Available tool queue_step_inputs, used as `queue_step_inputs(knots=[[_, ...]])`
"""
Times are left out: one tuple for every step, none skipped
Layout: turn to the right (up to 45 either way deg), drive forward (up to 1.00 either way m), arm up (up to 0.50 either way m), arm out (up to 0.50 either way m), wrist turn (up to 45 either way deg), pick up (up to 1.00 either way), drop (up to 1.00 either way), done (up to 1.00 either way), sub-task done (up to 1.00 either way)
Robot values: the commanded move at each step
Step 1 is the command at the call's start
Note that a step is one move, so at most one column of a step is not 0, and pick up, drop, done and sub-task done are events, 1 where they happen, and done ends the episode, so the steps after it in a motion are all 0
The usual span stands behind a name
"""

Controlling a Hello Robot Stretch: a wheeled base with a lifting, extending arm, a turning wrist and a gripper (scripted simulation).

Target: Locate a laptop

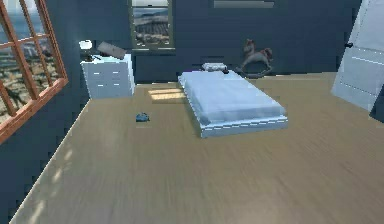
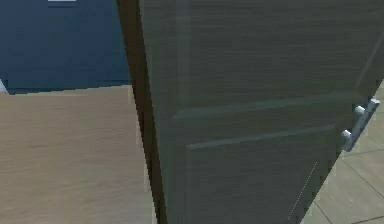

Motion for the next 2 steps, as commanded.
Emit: queue_step_inputs(knots=[[0.0,0.15,0.0,0.0,0.0,0.0,0.0,0.0,0.0],[39.0,0.0,0.0,0.0,0.0,0.0,0.0,0.0,0.0]])
